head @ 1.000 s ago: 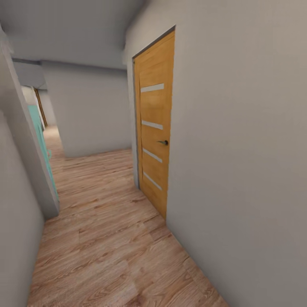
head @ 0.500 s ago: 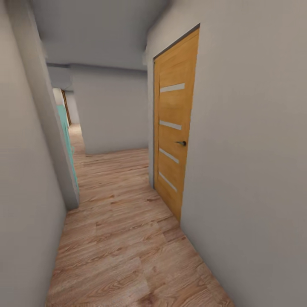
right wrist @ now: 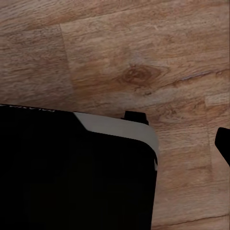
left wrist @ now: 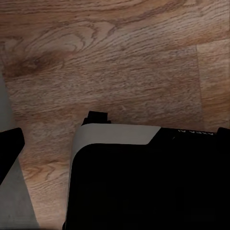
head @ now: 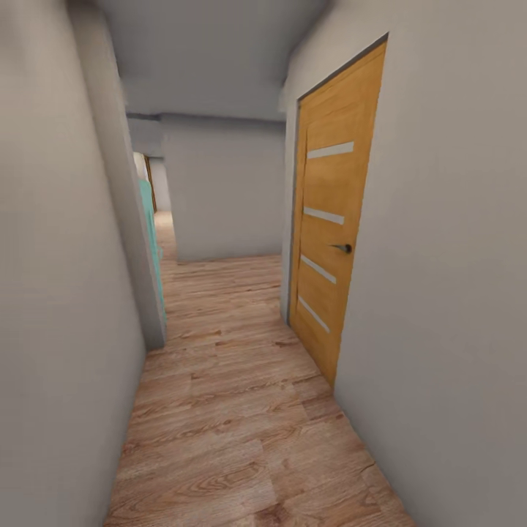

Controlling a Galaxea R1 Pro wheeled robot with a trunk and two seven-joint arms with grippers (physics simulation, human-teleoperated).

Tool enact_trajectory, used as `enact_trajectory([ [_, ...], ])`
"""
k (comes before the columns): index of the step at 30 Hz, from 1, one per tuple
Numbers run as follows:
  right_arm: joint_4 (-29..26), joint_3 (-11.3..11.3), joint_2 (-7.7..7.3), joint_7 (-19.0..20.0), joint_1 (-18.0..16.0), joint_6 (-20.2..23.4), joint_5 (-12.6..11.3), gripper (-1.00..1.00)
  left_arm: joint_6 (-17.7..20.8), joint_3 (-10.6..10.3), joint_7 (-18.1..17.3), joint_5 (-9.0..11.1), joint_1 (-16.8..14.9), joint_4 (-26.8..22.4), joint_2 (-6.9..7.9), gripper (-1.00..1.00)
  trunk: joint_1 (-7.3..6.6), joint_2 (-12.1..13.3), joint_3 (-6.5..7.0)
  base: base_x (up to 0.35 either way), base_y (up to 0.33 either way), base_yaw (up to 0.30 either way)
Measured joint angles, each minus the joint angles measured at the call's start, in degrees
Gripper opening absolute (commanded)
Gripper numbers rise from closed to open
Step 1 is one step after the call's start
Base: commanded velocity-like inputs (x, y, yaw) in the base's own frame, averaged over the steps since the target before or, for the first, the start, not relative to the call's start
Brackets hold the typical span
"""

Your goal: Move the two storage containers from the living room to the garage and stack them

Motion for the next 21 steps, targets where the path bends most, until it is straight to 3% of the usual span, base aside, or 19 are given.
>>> enact_trajectory([
  [21,0.0,-0.12,-0.27,0.0,0.01,-0.01,-0.4,1.0,0.0,0.02,0.02,-0.01,-0.01,0.02,0.0,1.0,-0.01,0.0,0.0,0.016,0.0,0.004],
])
